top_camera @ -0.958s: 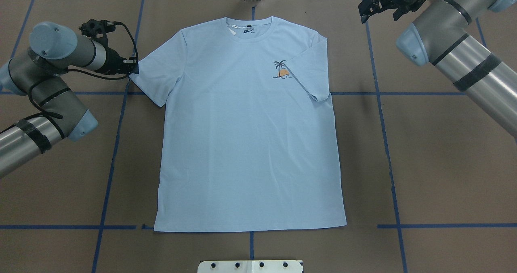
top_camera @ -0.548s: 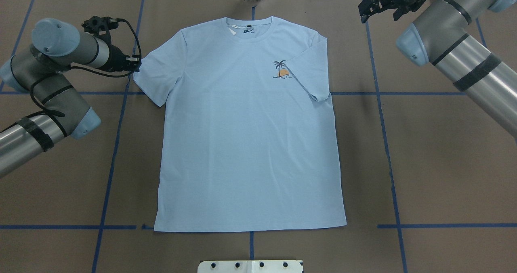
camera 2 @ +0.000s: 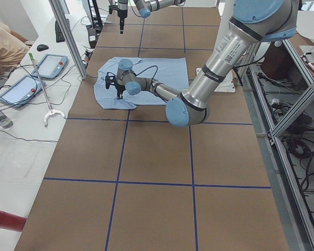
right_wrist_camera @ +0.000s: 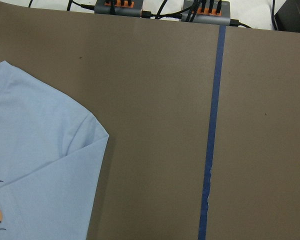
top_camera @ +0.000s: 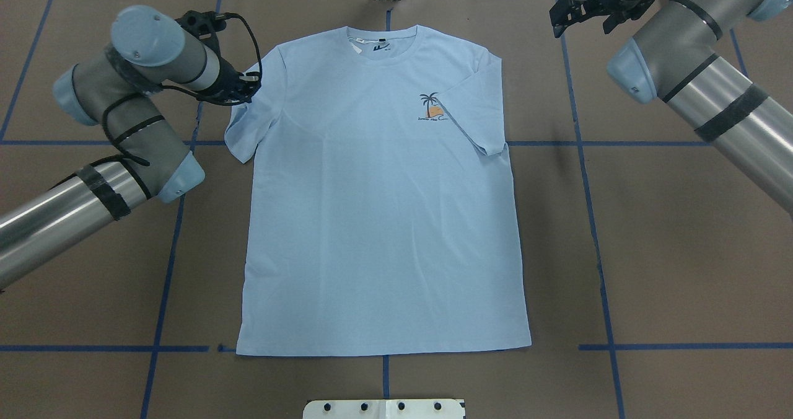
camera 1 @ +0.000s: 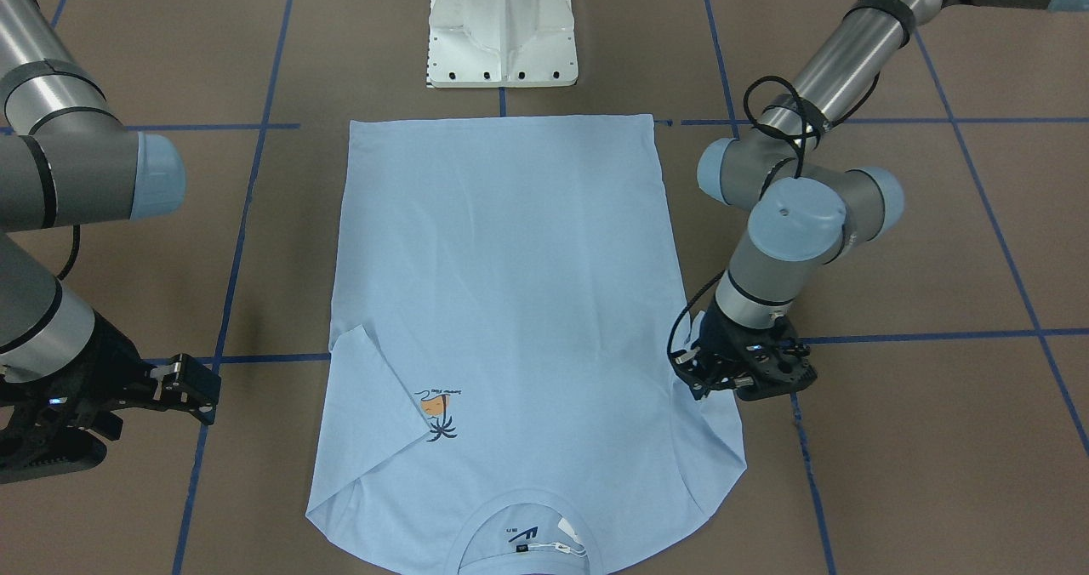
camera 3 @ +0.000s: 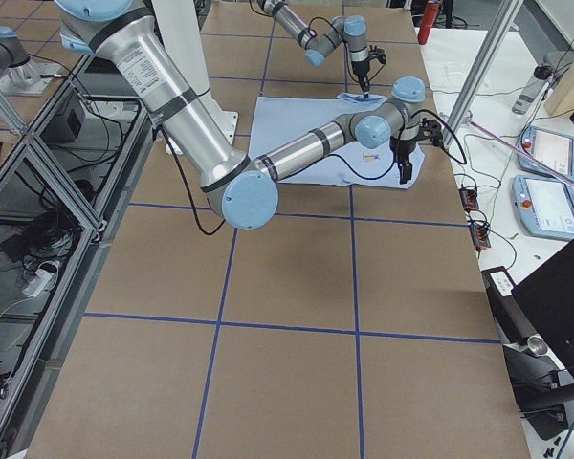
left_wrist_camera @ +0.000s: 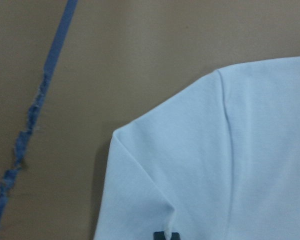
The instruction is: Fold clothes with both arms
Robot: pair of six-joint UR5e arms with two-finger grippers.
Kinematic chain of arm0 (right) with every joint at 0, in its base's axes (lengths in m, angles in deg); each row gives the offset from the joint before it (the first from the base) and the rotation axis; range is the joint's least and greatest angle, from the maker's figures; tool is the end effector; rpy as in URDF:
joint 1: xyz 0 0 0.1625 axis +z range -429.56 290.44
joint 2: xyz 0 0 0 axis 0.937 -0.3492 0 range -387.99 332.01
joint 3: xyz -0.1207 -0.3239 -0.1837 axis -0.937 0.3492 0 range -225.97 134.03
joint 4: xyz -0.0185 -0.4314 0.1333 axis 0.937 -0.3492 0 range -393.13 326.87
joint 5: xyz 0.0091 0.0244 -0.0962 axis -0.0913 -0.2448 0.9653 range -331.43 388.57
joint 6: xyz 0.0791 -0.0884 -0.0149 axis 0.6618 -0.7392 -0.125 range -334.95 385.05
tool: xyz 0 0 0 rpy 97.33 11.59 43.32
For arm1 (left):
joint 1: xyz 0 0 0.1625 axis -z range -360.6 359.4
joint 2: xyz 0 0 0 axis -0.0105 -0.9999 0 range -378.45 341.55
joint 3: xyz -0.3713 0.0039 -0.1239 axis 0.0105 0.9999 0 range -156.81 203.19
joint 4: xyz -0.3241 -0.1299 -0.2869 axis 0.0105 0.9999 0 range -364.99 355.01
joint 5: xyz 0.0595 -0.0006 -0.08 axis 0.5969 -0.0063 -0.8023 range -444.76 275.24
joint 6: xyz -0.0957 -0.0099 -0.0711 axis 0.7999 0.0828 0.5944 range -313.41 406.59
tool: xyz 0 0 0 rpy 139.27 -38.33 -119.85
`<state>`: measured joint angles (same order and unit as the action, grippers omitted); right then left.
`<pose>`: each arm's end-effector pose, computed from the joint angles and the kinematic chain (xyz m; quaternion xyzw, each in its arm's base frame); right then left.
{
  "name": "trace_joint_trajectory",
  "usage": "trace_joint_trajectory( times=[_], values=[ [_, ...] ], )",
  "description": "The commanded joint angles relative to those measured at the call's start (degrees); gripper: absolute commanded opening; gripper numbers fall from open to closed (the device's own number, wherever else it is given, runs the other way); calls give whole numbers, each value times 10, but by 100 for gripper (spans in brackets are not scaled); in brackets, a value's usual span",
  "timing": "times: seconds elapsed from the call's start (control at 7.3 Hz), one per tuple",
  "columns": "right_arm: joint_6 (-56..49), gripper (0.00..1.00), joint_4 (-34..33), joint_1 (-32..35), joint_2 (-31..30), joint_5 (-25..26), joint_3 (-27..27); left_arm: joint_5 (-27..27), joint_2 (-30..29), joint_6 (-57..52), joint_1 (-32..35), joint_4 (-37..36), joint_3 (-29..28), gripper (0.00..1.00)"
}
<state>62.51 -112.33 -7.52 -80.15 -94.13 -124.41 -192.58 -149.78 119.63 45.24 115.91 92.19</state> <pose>-0.2991 -0.7101 0.3007 0.1125 -0.3894 -0.0138 0.9140 0.4981 -0.6518 0.3000 0.1034 0.4373 -0.1574 0.8794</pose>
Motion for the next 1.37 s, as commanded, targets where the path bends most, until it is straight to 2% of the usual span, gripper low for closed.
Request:
trace_joint_trajectory(
  times=[0.0,0.14,0.55,0.68,0.96,1.1,1.23],
  values=[
    [1,100,0,-2,0,0,0,4,-44,25,-21,-23,-23,0],
    [1,100,0,-3,-1,0,0,4,-70,35,-22,-22,-58,0],
    [2,100,0,-6,-1,1,0,4,-75,41,-22,-21,-71,0],
    [2,100,0,-10,-1,1,0,3,-74,24,-22,-16,-67,99],
    [40,100,2,-35,-12,4,-28,-1,-57,-17,-21,-20,-26,100],
    [86,100,13,-63,-38,21,-76,-3,-16,-19,-22,-22,35,100],
    [140,100,14,-104,-82,59,-151,-12,31,-19,-22,-23,106,100]
  ],
)
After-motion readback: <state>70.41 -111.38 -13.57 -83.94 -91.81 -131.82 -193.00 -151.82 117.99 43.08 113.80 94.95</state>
